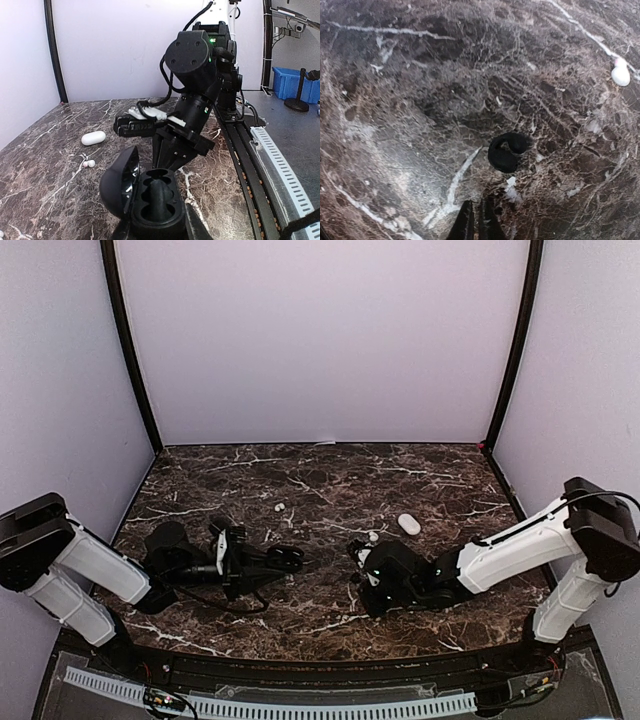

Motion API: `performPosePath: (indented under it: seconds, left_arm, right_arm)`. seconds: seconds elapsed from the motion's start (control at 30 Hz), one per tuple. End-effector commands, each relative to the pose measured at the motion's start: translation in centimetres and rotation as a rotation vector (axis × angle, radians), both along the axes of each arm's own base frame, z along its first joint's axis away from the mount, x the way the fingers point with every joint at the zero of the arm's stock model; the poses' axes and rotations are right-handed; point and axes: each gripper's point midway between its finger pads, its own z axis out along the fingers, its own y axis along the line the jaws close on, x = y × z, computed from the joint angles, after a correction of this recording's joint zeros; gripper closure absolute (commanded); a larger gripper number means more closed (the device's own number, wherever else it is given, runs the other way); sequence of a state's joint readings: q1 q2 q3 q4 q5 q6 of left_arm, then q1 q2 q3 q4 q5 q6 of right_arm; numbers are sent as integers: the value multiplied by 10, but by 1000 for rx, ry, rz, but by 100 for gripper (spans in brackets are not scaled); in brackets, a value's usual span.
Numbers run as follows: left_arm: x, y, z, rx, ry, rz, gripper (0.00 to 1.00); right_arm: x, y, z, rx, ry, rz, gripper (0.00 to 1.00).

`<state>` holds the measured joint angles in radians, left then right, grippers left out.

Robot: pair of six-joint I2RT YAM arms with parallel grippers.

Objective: Insert the wireless bluetooth earbuds into the charging case
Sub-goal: Adjust the right earbud at the center of the board.

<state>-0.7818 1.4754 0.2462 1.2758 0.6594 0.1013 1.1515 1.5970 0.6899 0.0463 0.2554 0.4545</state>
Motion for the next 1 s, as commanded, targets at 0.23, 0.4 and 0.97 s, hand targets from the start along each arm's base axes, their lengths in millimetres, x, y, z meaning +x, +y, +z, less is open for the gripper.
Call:
performPosePath:
  seconds: [0.23, 0.4, 0.97]
  left_arm:
    - [0, 4, 1, 3, 0, 21, 86]
    - [0, 3, 0, 8, 3, 20, 86]
    - [2, 3, -3, 19, 9, 29, 86]
  right_arm:
    - [21, -3, -30, -51, 7, -112, 100]
    - [32, -13, -31, -77, -5, -152, 100]
    - [61, -35, -33, -124, -36, -233, 100]
